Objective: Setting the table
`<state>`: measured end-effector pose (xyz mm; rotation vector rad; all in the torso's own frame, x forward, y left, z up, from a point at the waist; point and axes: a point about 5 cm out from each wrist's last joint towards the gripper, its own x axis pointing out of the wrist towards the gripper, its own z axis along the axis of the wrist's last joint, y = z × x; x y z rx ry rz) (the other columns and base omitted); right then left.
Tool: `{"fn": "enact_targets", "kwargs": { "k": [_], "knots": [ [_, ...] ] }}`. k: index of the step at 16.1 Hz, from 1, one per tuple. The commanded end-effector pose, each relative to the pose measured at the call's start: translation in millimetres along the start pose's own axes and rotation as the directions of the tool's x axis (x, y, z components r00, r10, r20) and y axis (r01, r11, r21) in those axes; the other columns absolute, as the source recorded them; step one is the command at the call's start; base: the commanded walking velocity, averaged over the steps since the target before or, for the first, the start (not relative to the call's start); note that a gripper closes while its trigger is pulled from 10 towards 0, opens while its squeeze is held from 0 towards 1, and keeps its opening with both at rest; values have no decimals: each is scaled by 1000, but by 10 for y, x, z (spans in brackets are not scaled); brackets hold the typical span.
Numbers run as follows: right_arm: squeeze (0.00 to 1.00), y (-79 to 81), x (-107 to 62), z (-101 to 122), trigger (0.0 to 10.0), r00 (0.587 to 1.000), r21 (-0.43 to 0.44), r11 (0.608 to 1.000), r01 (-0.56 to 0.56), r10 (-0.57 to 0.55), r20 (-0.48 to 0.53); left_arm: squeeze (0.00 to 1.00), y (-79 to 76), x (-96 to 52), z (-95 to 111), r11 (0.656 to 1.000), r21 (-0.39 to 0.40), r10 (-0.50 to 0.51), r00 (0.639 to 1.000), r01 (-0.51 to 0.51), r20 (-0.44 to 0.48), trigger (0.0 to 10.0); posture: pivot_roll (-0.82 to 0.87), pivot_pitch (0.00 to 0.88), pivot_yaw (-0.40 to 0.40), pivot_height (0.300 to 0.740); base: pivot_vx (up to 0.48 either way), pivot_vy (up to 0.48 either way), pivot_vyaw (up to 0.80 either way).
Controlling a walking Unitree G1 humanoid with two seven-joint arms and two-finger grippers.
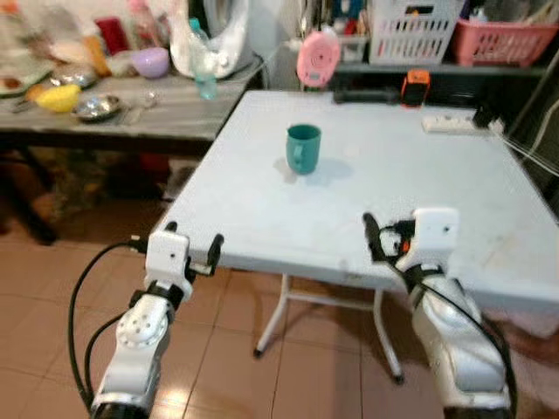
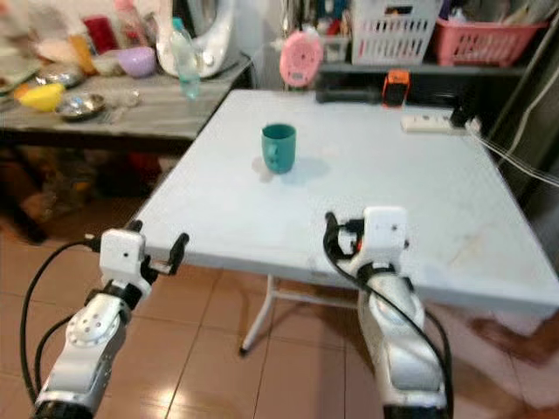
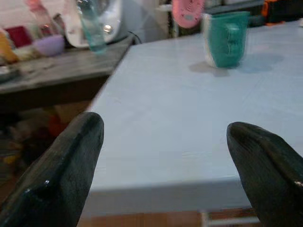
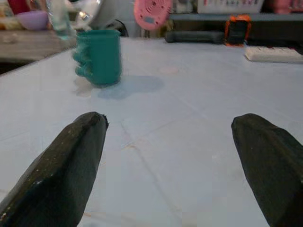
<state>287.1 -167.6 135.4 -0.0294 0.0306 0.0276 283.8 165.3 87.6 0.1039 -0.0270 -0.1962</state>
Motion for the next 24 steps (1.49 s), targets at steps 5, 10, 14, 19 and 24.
{"fn": "enact_targets", "kwargs": {
  "k": [5, 10, 14, 19, 24],
  "knots": [
    [0, 4, 24, 55, 10000, 1000, 1, 1000, 5, -5, 24, 0, 8, 15, 43, 1000, -16, -13, 1000, 14, 14, 10000, -83, 0, 62, 740, 0, 0, 0],
    [0, -8, 19, 59, 10000, 1000, -1, 1000, 10, -10, 26, 0, -45, 23, 77, 998, -31, -48, 998, 49, 34, 10000, -89, 0, 63, 740, 129, 0, 0],
    [0, -8, 19, 60, 10000, 1000, -1, 1000, 13, -13, 27, 0, -77, 30, 84, 997, -37, -71, 997, 73, 39, 10000, -91, 0, 65, 740, 383, 0, 0],
    [0, 47, 15, 52, 10000, 1000, 2, 1000, 0, 0, 29, 0, -100, 24, 83, 995, -33, -91, 995, 92, 37, 10000, -88, 0, 70, 740, 412, 0, 0],
    [0, 86, 4, 30, 10000, 1000, 4, 1000, -7, 7, 26, 0, -109, 8, 71, 993, -43, -108, 994, 109, 26, 10000, -85, 0, 76, 740, 316, 0, 0]
  ]
}}
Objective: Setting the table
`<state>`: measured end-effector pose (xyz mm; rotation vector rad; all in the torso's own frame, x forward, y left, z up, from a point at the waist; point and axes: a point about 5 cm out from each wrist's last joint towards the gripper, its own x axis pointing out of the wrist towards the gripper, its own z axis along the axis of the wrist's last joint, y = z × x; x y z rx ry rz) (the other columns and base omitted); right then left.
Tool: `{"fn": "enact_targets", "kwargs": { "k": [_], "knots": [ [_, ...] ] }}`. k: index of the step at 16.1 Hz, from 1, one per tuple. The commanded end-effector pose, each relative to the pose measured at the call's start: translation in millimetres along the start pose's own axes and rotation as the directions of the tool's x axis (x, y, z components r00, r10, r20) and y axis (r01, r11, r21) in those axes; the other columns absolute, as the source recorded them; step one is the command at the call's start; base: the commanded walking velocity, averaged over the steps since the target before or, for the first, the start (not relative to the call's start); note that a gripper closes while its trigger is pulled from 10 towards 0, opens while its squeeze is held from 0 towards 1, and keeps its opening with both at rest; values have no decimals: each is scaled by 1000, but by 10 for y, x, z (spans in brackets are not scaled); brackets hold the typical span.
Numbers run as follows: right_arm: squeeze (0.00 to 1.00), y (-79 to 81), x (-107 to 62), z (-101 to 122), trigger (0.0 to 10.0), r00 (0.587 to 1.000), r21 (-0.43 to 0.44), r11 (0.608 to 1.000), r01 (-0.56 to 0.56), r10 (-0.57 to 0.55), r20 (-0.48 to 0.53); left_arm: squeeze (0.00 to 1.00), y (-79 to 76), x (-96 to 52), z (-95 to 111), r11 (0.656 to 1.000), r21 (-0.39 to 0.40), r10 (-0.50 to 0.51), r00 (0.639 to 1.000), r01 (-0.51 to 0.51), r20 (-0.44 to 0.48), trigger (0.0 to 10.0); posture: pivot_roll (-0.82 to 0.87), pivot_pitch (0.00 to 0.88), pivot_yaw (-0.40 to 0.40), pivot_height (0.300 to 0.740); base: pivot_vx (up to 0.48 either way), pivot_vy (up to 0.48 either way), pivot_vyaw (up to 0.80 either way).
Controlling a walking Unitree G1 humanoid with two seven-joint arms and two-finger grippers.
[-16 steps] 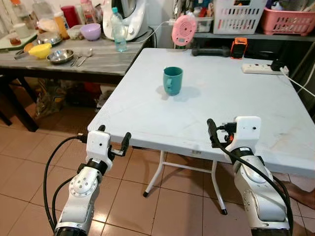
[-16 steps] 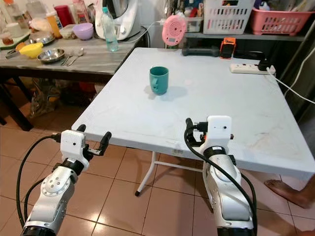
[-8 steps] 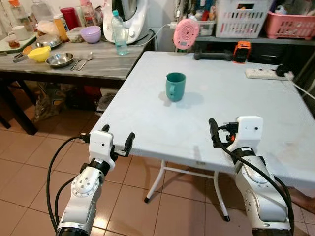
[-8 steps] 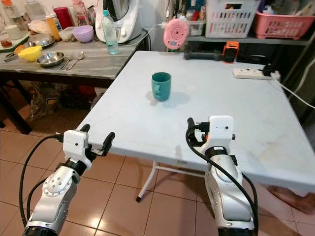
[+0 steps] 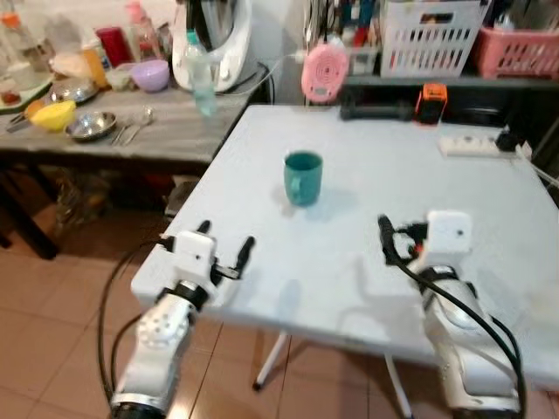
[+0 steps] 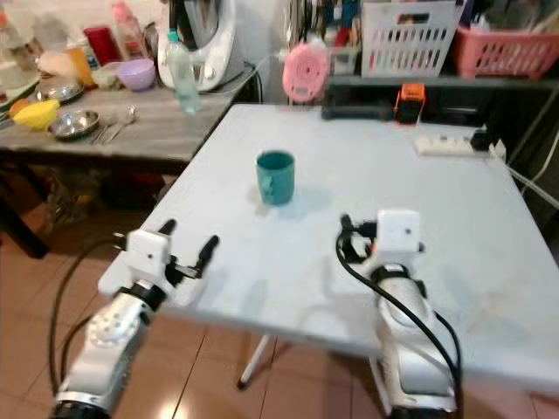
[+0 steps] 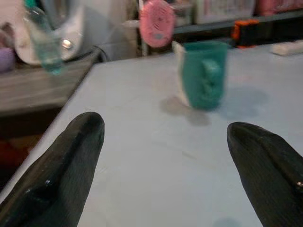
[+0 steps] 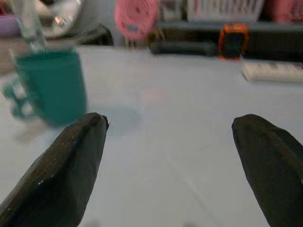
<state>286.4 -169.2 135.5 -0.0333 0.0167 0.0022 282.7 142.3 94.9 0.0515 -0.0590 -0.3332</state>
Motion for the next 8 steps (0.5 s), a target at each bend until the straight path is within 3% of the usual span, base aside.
{"fn": "enact_targets", "kwargs": {
  "k": [1, 4, 6, 8],
  "knots": [
    [0, 136, 8, 25, 10000, 999, 16, 999, -45, 45, 13, 0, 108, -56, -28, 1000, 7, 22, 999, -22, -25, 10000, -85, 0, 76, 740, 0, 0, 0],
    [0, 250, 8, 21, 10000, 996, 32, 995, -92, 92, 12, 0, 122, -102, -37, 999, 41, -3, 999, 5, -34, 10000, -79, 0, 80, 740, 0, 0, 0],
    [0, 471, 53, 27, 10000, 988, 50, 986, -157, 156, 22, 0, 142, -186, -66, 998, 52, -34, 998, 37, -59, 10000, -71, 0, 85, 740, 0, 0, 0],
    [0, 541, 102, 45, 10000, 986, 52, 985, -164, 163, 29, 0, 130, -224, -68, 997, 55, -53, 996, 57, -68, 10000, -58, 0, 89, 740, 0, 0, 0]
  ]
}}
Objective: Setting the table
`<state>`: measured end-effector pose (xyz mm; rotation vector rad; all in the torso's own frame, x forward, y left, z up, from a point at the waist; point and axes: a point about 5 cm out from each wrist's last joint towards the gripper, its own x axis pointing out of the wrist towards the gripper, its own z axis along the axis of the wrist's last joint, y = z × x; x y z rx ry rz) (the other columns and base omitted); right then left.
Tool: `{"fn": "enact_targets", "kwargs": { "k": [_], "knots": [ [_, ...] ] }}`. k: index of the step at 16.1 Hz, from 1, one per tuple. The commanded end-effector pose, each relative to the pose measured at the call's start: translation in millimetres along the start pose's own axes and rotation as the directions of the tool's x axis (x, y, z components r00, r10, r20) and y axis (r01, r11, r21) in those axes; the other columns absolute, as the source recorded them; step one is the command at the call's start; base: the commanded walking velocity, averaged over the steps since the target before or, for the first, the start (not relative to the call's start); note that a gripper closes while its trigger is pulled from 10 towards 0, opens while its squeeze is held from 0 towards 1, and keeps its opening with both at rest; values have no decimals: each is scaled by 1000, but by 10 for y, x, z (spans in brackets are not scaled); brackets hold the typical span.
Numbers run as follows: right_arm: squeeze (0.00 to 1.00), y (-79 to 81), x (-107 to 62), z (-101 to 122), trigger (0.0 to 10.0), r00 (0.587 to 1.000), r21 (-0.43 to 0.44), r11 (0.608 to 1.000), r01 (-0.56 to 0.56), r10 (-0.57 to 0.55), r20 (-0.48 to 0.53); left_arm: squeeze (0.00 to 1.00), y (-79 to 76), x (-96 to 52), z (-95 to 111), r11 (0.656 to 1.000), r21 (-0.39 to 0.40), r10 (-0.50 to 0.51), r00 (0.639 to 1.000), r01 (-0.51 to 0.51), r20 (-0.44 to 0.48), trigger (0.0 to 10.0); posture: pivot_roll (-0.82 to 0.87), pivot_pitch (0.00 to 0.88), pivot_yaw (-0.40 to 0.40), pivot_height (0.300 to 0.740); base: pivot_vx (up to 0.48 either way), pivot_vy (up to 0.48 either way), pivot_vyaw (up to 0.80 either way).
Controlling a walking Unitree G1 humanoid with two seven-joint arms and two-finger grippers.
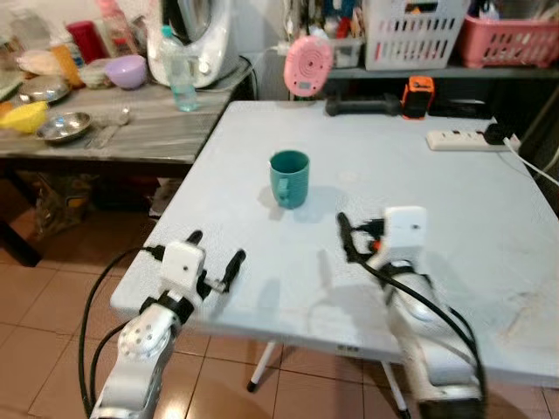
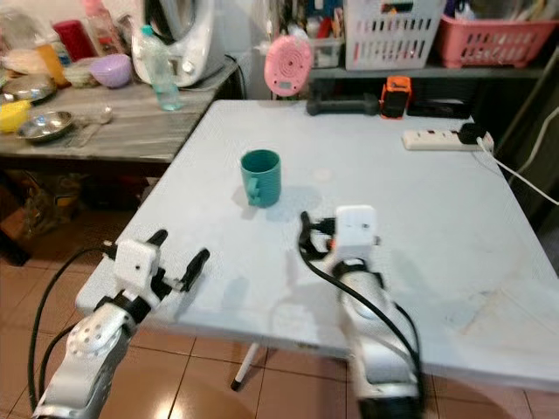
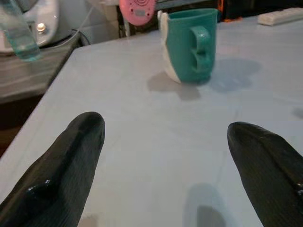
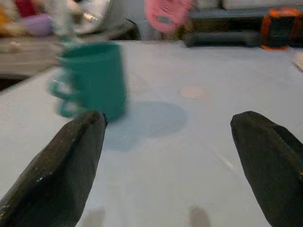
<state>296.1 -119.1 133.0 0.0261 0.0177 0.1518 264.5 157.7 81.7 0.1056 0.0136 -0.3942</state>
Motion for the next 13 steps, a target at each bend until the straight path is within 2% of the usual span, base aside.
{"fn": "enact_targets", "kwargs": {
  "k": [1, 4, 6, 9, 13],
  "knots": [
    [0, 106, 77, 77, 10000, 999, 2, 999, -36, 36, 35, 0, 42, -46, 46, 1000, 19, -4, 1000, 4, 5, 10000, -48, 0, 93, 740, 0, 0, 0],
    [0, 189, 259, 157, 10000, 997, -6, 999, -49, 50, 59, 0, 1, -115, 68, 998, 19, -51, 999, 51, 4, 10000, -34, 0, 96, 740, 0, 0, 0],
    [0, 232, 436, 223, 10000, 998, -19, 1000, -3, 5, 69, 0, -25, -151, 78, 997, 11, -82, 997, 82, 4, 10000, -22, 0, 94, 740, 0, 0, 0],
    [0, 267, 559, 254, 10000, 998, 6, 1000, 10, -11, 59, 0, -23, -187, 81, 996, 15, -86, 996, 86, 3, 10000, -6, 12, 92, 740, 0, 0, 0],
    [0, 295, 772, 280, 10000, 1000, 53, 998, 19, -20, 20, 0, -16, -330, 57, 995, 24, -96, 995, 97, -38, 10000, 27, 62, 86, 740, 0, 0, 0]
  ]
}}
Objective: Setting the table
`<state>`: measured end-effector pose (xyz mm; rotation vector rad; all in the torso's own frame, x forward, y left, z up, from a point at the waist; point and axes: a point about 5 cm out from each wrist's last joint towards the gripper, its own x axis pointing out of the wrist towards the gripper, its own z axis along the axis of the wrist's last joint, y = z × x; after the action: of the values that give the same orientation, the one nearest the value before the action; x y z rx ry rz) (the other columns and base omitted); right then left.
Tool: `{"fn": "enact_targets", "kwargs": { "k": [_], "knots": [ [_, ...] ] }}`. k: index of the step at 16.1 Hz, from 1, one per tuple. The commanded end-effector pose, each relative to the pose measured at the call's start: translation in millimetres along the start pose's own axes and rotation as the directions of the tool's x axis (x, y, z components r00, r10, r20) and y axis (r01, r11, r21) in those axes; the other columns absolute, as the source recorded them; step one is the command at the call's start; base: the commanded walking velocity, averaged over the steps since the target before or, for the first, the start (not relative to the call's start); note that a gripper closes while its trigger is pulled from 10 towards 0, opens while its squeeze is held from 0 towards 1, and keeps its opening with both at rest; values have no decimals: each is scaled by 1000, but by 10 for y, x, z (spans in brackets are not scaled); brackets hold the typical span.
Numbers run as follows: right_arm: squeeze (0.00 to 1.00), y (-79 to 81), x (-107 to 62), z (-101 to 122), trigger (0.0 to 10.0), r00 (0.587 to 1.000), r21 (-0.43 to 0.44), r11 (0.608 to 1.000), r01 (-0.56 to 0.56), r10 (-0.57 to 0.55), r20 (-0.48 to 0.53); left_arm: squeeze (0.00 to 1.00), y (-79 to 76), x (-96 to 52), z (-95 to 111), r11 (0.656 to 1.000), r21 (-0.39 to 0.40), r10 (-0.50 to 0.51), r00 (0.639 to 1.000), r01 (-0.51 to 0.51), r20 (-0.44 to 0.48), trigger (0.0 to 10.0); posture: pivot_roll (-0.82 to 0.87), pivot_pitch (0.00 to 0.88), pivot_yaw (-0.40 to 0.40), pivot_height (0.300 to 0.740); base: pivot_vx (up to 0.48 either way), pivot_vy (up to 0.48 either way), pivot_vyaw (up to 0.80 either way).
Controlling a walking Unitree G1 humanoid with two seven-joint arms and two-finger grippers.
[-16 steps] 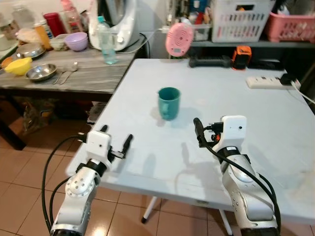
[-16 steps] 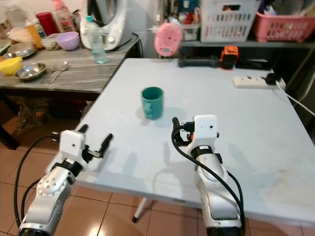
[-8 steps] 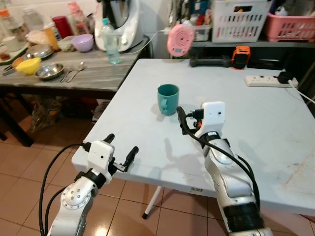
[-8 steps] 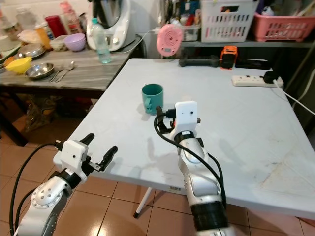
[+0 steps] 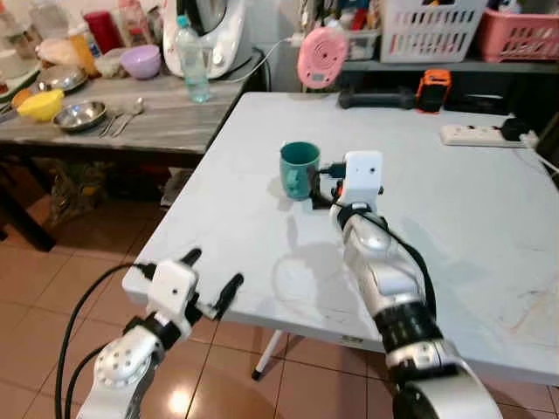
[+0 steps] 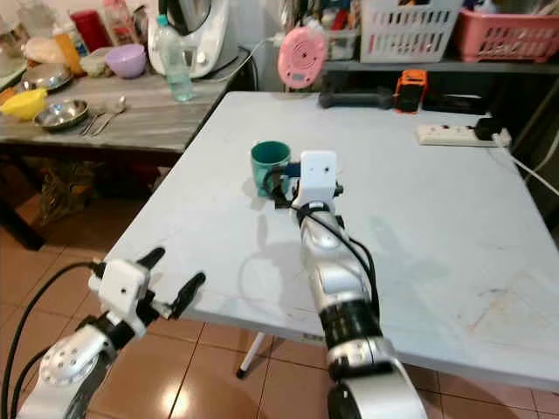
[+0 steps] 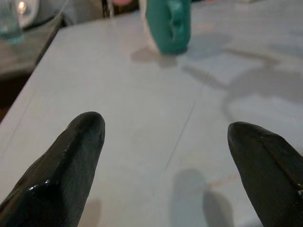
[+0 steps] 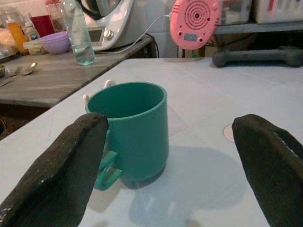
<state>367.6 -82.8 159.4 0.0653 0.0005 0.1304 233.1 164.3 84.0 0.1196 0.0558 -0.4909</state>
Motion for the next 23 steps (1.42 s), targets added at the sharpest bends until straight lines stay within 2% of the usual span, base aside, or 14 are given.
{"fn": "enact_targets", "kwargs": {
  "k": [1, 4, 7, 11, 12, 13, 17, 21, 23],
  "knots": [
    [0, 57, 63, -35, 10000, 999, 57, 998, 7, -5, -40, 0, 27, -58, 37, 1000, 17, 2, 1000, -2, -6, 10000, 41, 78, 81, 740, 0, 0, 0],
    [0, 191, 130, -83, 10000, 995, 122, 992, -23, 34, -89, 0, 4, -114, 42, 1000, 11, 12, 1000, -11, -17, 10000, 59, 92, 73, 740, 0, 0, 0],
    [0, 422, 155, -44, 10000, 993, 103, 991, -87, 94, -69, 0, -17, -139, 52, 1000, 3, 27, 999, -27, -18, 10000, 67, 89, 65, 740, 0, 0, 0],
    [0, 351, 208, -38, 9804, 996, 73, 997, -39, 45, -73, 0, -27, -119, 64, 1000, 0, 28, 999, -28, -19, 10000, 63, 91, 66, 740, 0, 0, 0],
    [0, 326, 228, -13, 8627, 997, 66, 998, -26, 30, -69, 0, -31, -120, 66, 1000, -1, 26, 999, -26, -20, 10000, 63, 94, 66, 740, 0, 0, 0],
    [0, 272, 259, 13, 0, 997, 69, 998, 2, 3, -75, 0, -47, -114, 63, 1000, -3, 19, 1000, -19, -23, 10000, 64, 97, 66, 740, 0, 0, 0],
    [0, 211, 310, 84, 0, 998, 56, 998, 25, -22, -67, 0, -59, -127, 59, 1000, -5, 19, 999, -19, -27, 10000, 73, 101, 63, 740, 0, 0, 0],
    [0, 200, 313, 34, 118, 995, 58, 998, 18, -12, -104, 0, -65, -140, 45, 1000, -8, 20, 999, -21, -36, 10000, 76, 103, 62, 740, 0, 0, 0],
    [0, 284, 309, 27, 1608, 994, 52, 999, -9, 15, -107, 0, -47, -136, 55, 1000, -4, 28, 999, -28, -33, 10000, 79, 102, 61, 740, 0, 0, 0]
  ]
}}
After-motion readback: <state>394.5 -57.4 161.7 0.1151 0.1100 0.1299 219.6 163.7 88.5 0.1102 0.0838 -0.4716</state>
